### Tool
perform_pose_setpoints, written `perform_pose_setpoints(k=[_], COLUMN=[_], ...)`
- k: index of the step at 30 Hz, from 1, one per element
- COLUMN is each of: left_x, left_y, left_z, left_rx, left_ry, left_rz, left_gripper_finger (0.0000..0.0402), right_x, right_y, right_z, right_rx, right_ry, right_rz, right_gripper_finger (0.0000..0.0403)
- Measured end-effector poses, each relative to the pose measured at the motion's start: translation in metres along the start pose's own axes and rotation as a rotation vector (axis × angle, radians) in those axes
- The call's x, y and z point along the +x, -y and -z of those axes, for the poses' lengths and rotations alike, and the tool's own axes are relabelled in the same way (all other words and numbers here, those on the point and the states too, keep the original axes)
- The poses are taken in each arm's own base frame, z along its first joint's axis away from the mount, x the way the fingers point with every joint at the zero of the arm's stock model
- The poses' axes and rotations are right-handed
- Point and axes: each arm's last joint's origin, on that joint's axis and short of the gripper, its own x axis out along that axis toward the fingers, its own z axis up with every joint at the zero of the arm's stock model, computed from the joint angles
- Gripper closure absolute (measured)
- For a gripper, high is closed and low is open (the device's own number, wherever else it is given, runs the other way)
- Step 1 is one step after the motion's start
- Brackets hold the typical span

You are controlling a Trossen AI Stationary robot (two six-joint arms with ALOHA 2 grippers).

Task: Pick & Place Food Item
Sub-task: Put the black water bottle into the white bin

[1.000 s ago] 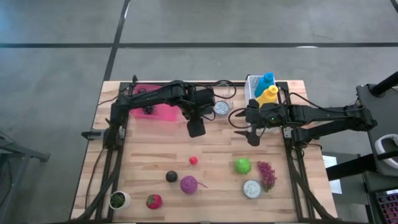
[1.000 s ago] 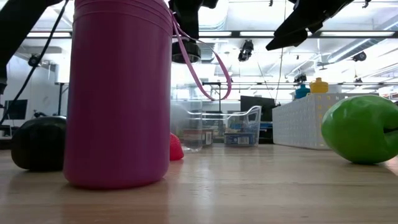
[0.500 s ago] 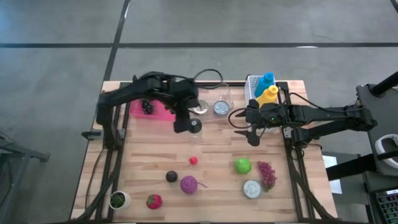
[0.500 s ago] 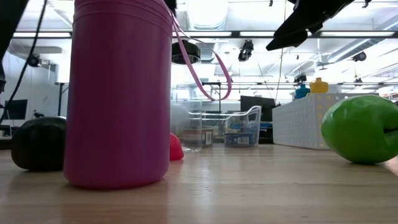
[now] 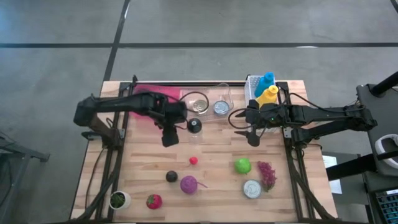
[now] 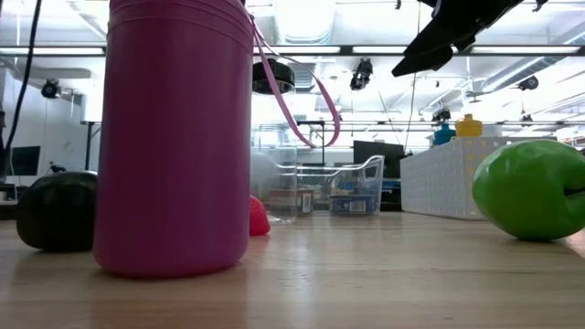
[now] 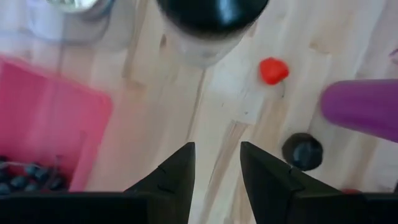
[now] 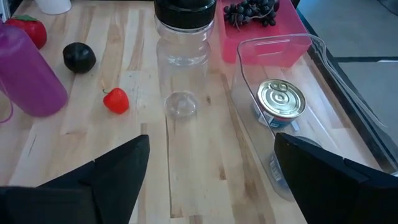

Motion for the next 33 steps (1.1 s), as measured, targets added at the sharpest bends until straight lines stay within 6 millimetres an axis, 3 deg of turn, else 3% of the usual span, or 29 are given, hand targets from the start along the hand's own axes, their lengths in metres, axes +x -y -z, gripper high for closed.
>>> perform_pose_setpoints(k=[11,20,33], left_x=[0.080,0.120,0.142], left_y=[-0.006,-0.008,-0.008], left_z=[0.013,0.021,0.020], left_rx=[0.005,0.012,0.022], left_ry=[0.069,0.144,0.297], left_rz=[0.017,0.042,0.077], left_gripper_finger=[0.0274,0.0275,0.0275], right_x=[0.000,0.000,0.000], right_y=[0.000,0.000,0.000], right_z=[0.000,0.000,-0.001], right_rx=[0.000,0.000,0.001], right_ry=[0.002,0.002,0.014], right_rz=[0.000,0.000,0.000], right_gripper_finger=[0.0053,0.0065,0.0059])
